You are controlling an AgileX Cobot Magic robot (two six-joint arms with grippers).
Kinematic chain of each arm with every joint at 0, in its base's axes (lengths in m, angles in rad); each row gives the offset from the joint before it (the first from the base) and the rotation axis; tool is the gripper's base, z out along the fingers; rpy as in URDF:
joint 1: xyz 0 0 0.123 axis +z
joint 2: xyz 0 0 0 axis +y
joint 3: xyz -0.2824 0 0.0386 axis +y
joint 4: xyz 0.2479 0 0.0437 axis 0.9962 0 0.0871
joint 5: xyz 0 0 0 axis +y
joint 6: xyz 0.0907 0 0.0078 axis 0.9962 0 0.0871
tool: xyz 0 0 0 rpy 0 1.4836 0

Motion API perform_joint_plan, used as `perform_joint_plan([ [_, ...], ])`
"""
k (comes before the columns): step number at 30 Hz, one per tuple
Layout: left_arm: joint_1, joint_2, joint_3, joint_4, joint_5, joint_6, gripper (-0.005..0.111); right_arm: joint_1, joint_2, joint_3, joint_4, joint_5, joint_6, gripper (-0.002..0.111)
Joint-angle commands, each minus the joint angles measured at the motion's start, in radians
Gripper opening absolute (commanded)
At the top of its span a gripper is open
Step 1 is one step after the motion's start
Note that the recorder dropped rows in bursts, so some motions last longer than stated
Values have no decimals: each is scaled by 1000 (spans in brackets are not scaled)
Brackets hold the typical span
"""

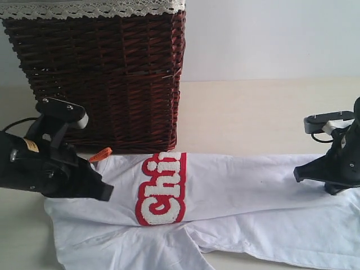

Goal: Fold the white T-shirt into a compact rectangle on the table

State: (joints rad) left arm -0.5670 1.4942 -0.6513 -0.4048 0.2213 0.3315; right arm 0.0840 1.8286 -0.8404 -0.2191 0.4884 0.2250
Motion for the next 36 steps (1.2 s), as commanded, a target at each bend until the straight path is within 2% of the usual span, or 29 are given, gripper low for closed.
perform_joint_plan([
  [1, -206, -86, 62, -23, 52, 4, 8, -2, -45, 6, 34, 12, -18, 0],
  [4, -384, -91, 106, -31, 46, -16, 26, -2, -55, 6, 41, 10, -20, 0],
  [7, -511, -76, 116, -29, 34, -54, 51, -2, -63, 4, 57, 10, -22, 0],
  [9, -566, -61, 116, -21, -3, -54, 63, -2, -74, 4, 72, 10, -26, 0],
  [11, -593, -27, 116, -19, -55, -54, 69, -2, -93, 4, 109, 10, -62, 0],
  [16, -595, 92, 103, -32, -74, -55, 69, -2, -140, 4, 273, -15, -213, 0],
  [19, -621, 145, 72, -53, -61, -55, 69, -2, -156, 4, 331, -32, -263, 0],
  [26, -659, 246, 6, -53, -35, -55, 69, -2, -160, 4, 341, -39, -269, 0],
  [31, -656, 277, 6, -34, -40, -55, 67, -2, -160, 4, 344, -39, -269, 0],
  [33, -648, 294, 6, -32, -21, -55, 54, -2, -160, 4, 344, -36, -269, 0],
  [36, -639, 310, 6, -19, 50, -55, 19, -2, -160, 4, 344, -34, -269, 0],
])
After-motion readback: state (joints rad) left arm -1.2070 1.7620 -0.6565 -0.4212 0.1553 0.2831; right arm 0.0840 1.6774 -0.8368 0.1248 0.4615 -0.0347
